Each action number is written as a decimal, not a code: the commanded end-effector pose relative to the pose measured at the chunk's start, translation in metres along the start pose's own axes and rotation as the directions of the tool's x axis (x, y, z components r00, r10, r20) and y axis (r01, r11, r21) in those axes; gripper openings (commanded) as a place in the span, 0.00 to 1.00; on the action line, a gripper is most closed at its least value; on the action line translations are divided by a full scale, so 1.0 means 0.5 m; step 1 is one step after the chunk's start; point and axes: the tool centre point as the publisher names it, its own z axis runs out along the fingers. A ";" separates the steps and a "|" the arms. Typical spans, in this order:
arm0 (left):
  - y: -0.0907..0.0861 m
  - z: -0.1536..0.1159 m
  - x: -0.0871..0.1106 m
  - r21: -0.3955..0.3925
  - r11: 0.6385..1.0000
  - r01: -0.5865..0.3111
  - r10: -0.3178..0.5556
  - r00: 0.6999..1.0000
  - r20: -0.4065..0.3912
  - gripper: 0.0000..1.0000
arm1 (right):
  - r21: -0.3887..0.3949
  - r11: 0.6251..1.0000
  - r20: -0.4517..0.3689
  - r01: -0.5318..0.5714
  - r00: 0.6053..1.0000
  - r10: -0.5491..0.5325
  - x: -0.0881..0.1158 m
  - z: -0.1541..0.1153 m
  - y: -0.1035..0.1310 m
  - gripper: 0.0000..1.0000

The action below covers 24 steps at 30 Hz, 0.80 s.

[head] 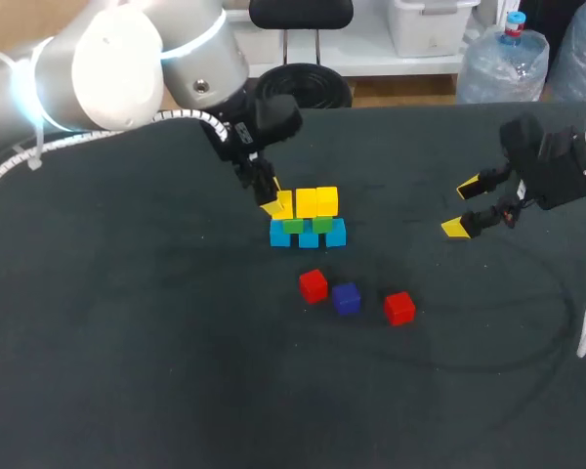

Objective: Place the blue cubes, place green cubes on the blue cubes, place the yellow cubes on the green cubes, then place the red cubes on the yellow cubes, and place purple cube on the red cubes.

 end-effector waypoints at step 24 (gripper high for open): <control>0.011 -0.001 -0.005 -0.002 1.000 -0.007 0.007 1.000 -0.002 0.00 | -0.001 1.000 0.003 0.001 1.000 -0.001 0.001 0.002 -0.001 1.00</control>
